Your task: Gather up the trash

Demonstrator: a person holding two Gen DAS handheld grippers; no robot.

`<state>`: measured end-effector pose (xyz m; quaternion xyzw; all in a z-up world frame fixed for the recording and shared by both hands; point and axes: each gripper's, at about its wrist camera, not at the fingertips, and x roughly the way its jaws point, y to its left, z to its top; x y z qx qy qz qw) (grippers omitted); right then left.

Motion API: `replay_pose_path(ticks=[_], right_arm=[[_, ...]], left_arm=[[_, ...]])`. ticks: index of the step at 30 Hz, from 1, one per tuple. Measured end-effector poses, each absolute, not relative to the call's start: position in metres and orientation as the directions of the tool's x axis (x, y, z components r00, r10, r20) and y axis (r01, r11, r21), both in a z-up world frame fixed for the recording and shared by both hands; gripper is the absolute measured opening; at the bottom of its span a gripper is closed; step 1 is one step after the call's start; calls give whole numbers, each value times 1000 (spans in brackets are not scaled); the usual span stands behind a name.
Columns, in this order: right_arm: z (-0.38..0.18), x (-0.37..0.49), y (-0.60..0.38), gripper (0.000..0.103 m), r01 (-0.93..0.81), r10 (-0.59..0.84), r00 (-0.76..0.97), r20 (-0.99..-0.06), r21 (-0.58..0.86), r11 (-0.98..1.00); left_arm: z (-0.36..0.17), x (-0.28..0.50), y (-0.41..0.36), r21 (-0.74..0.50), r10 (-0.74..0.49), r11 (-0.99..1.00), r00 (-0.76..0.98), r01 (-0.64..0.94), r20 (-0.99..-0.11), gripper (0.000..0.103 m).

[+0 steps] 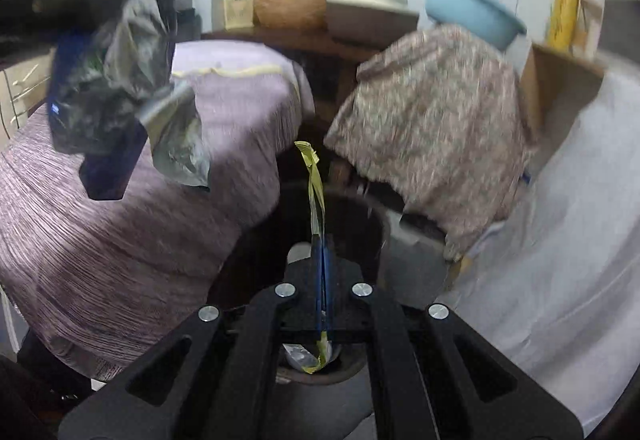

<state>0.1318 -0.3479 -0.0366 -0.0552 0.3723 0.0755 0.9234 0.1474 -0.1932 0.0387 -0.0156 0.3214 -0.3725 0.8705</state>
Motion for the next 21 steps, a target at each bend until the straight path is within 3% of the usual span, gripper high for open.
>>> replay_pose_path(ticks=[9, 17, 19, 21], right_arm=[[-129, 150, -352, 2, -113, 132, 617, -776, 79, 990], [-168, 159, -344, 5, -81, 109, 580, -807, 77, 994], [-166, 158, -344, 20, -69, 93, 585, -805, 65, 996], [-159, 152, -346, 65, -46, 73, 606, -792, 57, 997]], left_arm=[[15, 153, -207, -280, -647, 724, 480, 631, -592, 14], [2, 162, -219, -264, -637, 718, 457, 643, -621, 14], [-1, 163, -223, -260, -635, 717, 450, 647, -628, 14], [-3, 164, -226, -260, -635, 714, 445, 650, -632, 14]])
